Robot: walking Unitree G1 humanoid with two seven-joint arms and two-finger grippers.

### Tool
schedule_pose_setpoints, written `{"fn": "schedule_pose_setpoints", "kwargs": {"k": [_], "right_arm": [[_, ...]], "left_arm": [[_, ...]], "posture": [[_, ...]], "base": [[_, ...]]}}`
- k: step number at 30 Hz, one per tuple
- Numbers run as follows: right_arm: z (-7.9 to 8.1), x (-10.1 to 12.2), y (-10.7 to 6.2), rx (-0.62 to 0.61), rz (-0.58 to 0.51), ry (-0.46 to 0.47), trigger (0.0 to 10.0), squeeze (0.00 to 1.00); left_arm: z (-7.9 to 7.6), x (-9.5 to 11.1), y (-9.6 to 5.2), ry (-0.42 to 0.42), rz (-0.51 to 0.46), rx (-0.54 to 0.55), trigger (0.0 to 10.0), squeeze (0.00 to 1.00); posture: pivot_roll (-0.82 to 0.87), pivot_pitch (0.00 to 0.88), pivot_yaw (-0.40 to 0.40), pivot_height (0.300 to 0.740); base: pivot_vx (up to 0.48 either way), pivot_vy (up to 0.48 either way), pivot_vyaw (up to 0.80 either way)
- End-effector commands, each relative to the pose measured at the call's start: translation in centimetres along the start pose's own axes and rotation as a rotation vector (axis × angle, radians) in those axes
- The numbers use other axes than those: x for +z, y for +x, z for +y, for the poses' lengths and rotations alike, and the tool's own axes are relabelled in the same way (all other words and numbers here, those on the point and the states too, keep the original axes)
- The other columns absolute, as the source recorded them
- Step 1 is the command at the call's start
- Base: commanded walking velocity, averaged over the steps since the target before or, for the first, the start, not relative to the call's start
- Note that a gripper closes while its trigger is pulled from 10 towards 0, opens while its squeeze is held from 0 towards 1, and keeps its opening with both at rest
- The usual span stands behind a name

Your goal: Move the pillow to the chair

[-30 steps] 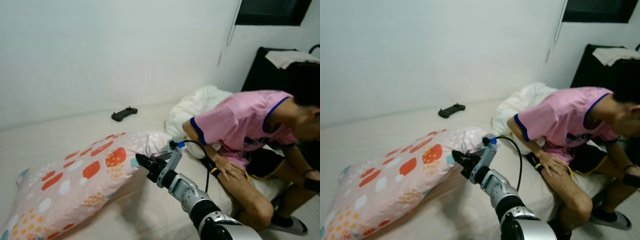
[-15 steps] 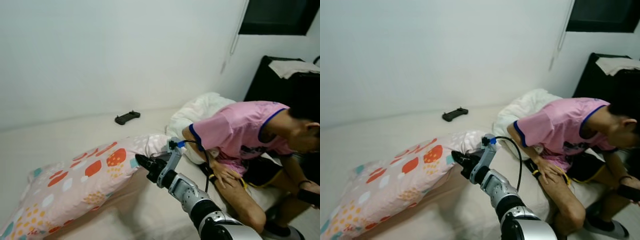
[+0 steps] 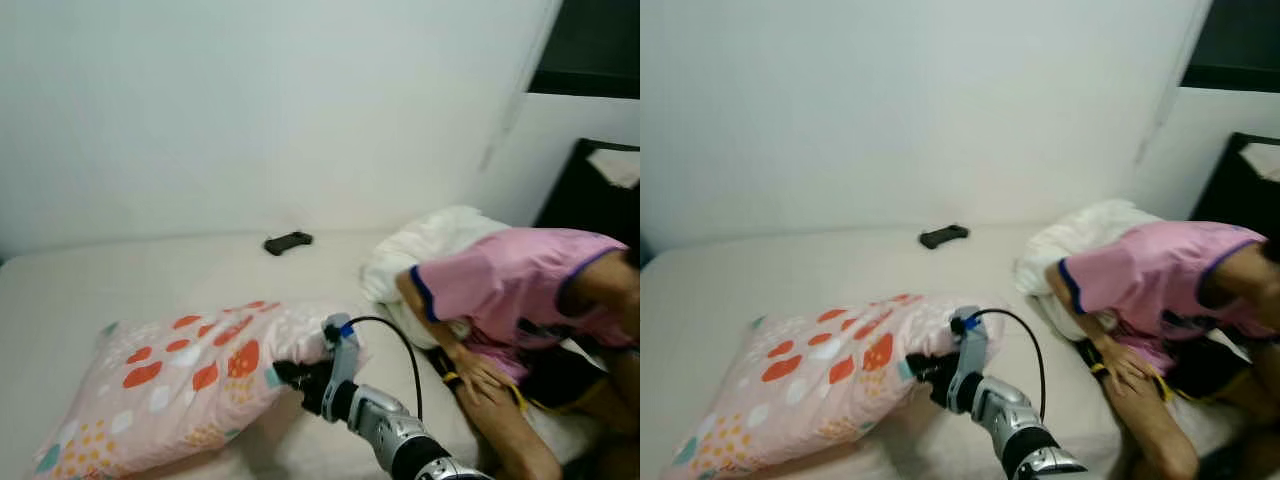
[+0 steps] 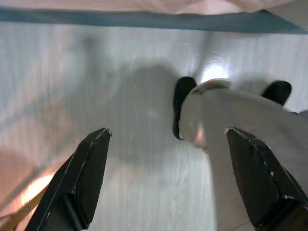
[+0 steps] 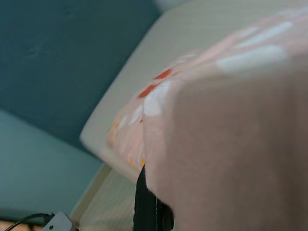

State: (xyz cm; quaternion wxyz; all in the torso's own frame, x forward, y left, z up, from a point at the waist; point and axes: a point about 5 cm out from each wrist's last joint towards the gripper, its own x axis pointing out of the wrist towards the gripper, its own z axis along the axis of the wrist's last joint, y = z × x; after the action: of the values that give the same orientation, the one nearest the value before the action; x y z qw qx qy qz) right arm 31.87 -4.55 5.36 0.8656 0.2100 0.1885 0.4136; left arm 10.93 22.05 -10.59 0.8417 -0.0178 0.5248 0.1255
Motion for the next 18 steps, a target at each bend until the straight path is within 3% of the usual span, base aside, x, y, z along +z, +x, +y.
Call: {"fn": "schedule_pose_setpoints", "kwargs": {"k": [1, 9, 16, 18], "right_arm": [[1.9, -0.3, 1.3, 0.078, -0.023, 0.001, 10.0, 0.0], [2.4, -1.3, 1.5, 0.109, 0.037, -0.055, 10.0, 0.0], [3.3, -3.7, 1.3, 0.167, 0.127, -0.097, 10.0, 0.0], [3.6, -3.8, 1.4, 0.184, 0.129, -0.097, 10.0, 0.0]], "left_arm": [[-0.2, -1.1, -0.2, 0.024, 0.044, -0.014, 10.0, 0.0], [-0.3, -1.2, -0.2, 0.043, 0.045, -0.03, 10.0, 0.0], [-0.5, -0.9, -0.1, 0.021, 0.029, -0.042, 10.0, 0.0], [-0.6, -0.8, -0.1, 0.03, 0.031, -0.051, 10.0, 0.0]], "posture": [[0.13, 0.05, -0.096, 0.74], [0.12, 0.045, -0.092, 0.74], [0.12, 0.042, -0.103, 0.74], [0.12, 0.038, -0.104, 0.74]], "base": [[0.0, 0.0, 0.79], [0.0, 0.0, 0.79], [0.0, 0.0, 0.79], [0.0, -0.471, 0.79]]}}
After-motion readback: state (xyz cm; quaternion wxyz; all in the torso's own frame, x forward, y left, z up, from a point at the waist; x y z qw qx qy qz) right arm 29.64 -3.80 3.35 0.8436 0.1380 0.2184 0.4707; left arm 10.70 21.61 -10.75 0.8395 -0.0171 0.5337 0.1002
